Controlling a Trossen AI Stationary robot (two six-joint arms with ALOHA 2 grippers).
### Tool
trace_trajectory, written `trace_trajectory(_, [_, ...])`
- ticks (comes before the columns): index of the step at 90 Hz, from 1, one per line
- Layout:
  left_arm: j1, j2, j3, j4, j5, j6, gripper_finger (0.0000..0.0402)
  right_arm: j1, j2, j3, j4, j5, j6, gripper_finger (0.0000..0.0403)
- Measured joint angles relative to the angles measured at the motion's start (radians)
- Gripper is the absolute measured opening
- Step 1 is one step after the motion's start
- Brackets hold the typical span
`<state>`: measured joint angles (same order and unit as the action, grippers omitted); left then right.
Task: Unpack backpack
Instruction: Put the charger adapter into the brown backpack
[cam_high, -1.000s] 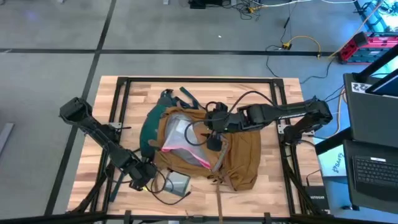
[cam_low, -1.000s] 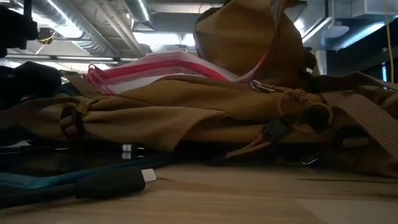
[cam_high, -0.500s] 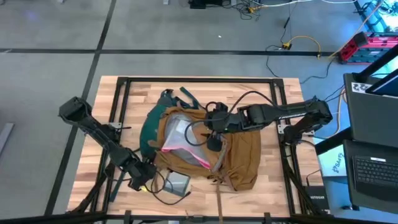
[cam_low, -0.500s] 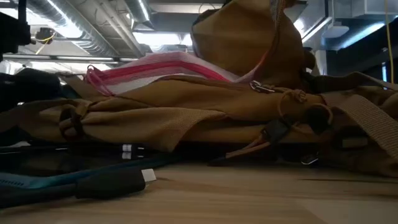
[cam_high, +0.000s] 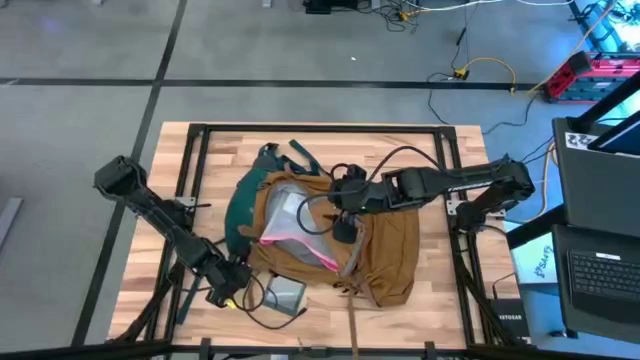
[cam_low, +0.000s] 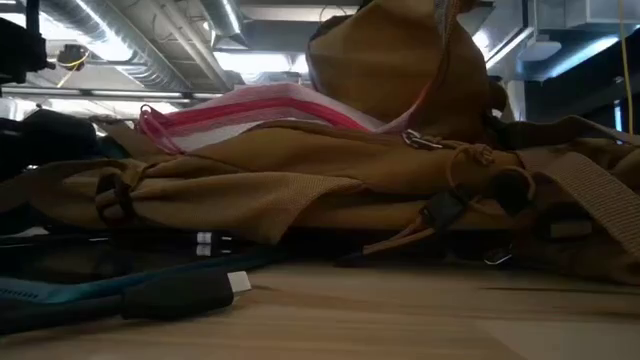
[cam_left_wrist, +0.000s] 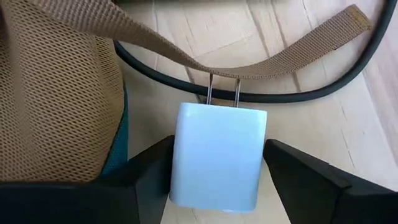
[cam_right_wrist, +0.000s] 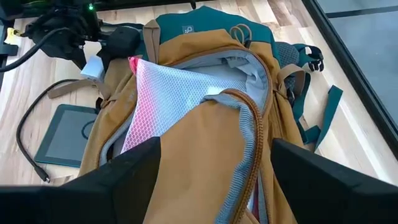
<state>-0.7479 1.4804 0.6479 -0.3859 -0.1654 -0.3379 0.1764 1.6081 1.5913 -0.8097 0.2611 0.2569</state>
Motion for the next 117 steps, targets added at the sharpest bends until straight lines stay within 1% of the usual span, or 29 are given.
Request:
trace_trajectory(20, [0.000,0.001,0.000,0.004,-0.001,-0.006,0.0220,0.000,0.000,0.000,0.000,0.000,0.000,0.0289])
trace_trajectory(31, [0.000,0.001,0.001,0.009,0.023,-0.015,0.0158,0.000,0.000,0.000,0.000,0.000,0.000,0.0289])
trace_trajectory(49, [0.005,-0.002,0.003,0.006,0.072,-0.046,0.0157,0.000,0.000,0.000,0.000,0.000,0.000,0.0289])
trace_trajectory(56, [-0.001,-0.004,0.029,-0.054,0.090,-0.071,0.0157,0.000,0.000,0.000,0.000,0.000,0.000,0.0289])
trace_trajectory(69, [-0.024,-0.003,0.133,-0.258,0.089,-0.099,0.0157,0.000,0.000,0.000,0.000,0.001,0.000,0.0289])
trace_trajectory(80, [-0.049,-0.004,0.244,-0.436,0.014,-0.101,0.0157,0.000,0.000,0.000,0.000,0.014,0.000,0.0289])
trace_trajectory(88, [-0.064,-0.005,0.330,-0.519,-0.066,-0.092,0.0157,0.000,0.000,0.000,0.000,0.016,0.000,0.0289])
trace_trajectory(111, [-0.046,-0.006,0.471,-0.606,-0.492,0.213,0.0157,0.000,0.000,0.000,0.000,0.016,0.000,0.0289])
trace_trajectory(117, [-0.001,-0.006,0.478,-0.573,-0.556,0.328,0.0157,0.000,0.000,0.000,0.000,0.016,0.000,0.0289])
